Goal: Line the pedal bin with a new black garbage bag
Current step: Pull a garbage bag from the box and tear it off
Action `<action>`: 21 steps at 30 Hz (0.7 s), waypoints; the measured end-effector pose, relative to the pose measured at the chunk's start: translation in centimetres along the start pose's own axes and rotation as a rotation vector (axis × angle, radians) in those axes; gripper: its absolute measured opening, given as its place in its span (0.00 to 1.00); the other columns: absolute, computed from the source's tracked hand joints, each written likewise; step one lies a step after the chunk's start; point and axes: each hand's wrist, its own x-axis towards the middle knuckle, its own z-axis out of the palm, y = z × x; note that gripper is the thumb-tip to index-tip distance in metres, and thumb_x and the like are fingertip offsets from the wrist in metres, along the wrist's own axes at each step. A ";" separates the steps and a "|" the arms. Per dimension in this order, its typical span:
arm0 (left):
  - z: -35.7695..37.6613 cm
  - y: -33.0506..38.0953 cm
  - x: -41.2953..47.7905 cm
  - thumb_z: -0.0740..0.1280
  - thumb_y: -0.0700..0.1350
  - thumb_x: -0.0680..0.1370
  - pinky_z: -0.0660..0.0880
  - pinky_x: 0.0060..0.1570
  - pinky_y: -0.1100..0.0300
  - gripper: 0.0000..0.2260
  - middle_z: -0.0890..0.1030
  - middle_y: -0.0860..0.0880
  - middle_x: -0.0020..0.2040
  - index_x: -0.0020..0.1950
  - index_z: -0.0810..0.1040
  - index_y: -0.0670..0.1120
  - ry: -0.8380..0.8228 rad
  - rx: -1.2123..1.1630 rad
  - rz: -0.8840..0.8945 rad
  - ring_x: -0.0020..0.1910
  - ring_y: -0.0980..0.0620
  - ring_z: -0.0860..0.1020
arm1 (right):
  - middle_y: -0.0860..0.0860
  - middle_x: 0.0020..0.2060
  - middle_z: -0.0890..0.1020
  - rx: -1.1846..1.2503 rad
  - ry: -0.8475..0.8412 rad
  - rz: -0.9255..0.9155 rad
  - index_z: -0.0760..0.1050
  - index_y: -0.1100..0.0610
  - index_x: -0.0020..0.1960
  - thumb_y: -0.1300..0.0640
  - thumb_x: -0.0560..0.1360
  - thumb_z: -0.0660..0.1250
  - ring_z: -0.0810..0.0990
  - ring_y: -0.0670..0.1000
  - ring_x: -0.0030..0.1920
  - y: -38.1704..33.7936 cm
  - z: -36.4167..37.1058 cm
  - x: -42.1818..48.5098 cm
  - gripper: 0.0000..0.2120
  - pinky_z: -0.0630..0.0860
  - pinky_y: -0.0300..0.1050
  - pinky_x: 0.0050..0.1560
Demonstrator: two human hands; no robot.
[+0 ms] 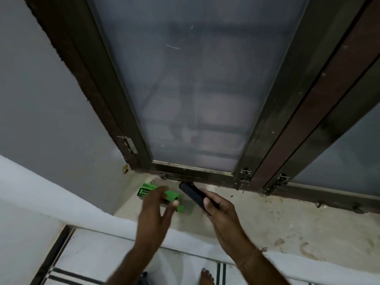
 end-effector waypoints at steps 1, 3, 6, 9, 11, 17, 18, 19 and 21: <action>0.6 1.7 -0.5 0.66 0.61 0.78 0.80 0.47 0.59 0.18 0.81 0.52 0.56 0.64 0.76 0.54 -0.061 -0.238 -0.120 0.55 0.51 0.81 | 0.53 0.61 0.86 -0.011 -0.022 -0.006 0.81 0.59 0.67 0.63 0.82 0.65 0.83 0.53 0.64 -0.3 0.8 -0.3 0.15 0.79 0.44 0.61; 1.4 4.1 -1.0 0.65 0.58 0.80 0.81 0.45 0.59 0.14 0.85 0.53 0.54 0.62 0.78 0.54 -0.080 -0.582 -0.316 0.54 0.49 0.83 | 0.53 0.60 0.87 -0.026 -0.087 0.008 0.81 0.58 0.66 0.61 0.82 0.67 0.84 0.53 0.63 -1.0 2.5 -1.0 0.14 0.80 0.47 0.63; 1.0 4.7 -1.3 0.66 0.51 0.83 0.82 0.49 0.51 0.10 0.87 0.49 0.52 0.62 0.81 0.50 0.017 -0.669 -0.335 0.52 0.44 0.84 | 0.53 0.53 0.88 -0.089 -0.123 0.013 0.83 0.57 0.61 0.57 0.81 0.70 0.86 0.50 0.54 -1.5 4.2 -1.6 0.10 0.82 0.46 0.54; 0.1 3.3 -2.5 0.65 0.50 0.83 0.82 0.56 0.47 0.15 0.87 0.43 0.55 0.67 0.80 0.46 -0.146 -0.763 -0.335 0.56 0.41 0.84 | 0.60 0.43 0.85 -0.052 -0.082 0.005 0.79 0.67 0.51 0.56 0.80 0.71 0.83 0.53 0.44 -1.4 5.0 -1.8 0.12 0.81 0.44 0.44; -0.3 3.1 -3.4 0.62 0.50 0.85 0.80 0.59 0.47 0.17 0.85 0.40 0.59 0.69 0.78 0.43 -0.205 -0.921 -0.428 0.60 0.40 0.83 | 0.61 0.39 0.82 -0.061 -0.080 0.038 0.77 0.69 0.47 0.54 0.80 0.70 0.81 0.55 0.42 -1.1 5.3 -2.0 0.16 0.80 0.46 0.41; -0.6 3.2 -4.8 0.62 0.55 0.82 0.76 0.64 0.45 0.23 0.84 0.39 0.63 0.69 0.78 0.40 -0.138 -1.196 -0.719 0.63 0.40 0.82 | 0.61 0.45 0.85 -0.037 0.029 0.161 0.77 0.66 0.52 0.56 0.84 0.66 0.84 0.55 0.45 0.3 6.1 -2.8 0.12 0.82 0.47 0.46; -0.8 2.9 -5.0 0.63 0.55 0.82 0.76 0.64 0.46 0.23 0.84 0.38 0.62 0.69 0.78 0.40 -0.135 -1.188 -0.725 0.63 0.40 0.82 | 0.60 0.46 0.86 -0.004 0.056 0.178 0.77 0.65 0.54 0.58 0.85 0.64 0.84 0.54 0.45 0.4 6.3 -2.9 0.09 0.83 0.45 0.46; -1.0 2.7 -5.2 0.62 0.56 0.82 0.76 0.64 0.46 0.23 0.84 0.38 0.62 0.69 0.78 0.40 -0.151 -1.186 -0.721 0.63 0.39 0.82 | 0.59 0.46 0.85 0.008 0.076 0.187 0.76 0.63 0.54 0.60 0.85 0.62 0.84 0.54 0.46 0.3 6.5 -3.0 0.07 0.83 0.43 0.45; -1.6 2.3 -5.7 0.59 0.58 0.84 0.79 0.58 0.48 0.24 0.84 0.39 0.62 0.67 0.80 0.41 -0.201 -1.168 -0.711 0.62 0.40 0.83 | 0.58 0.48 0.86 0.012 0.111 0.186 0.77 0.61 0.54 0.62 0.86 0.60 0.84 0.56 0.48 0.2 7.2 -3.2 0.08 0.82 0.43 0.46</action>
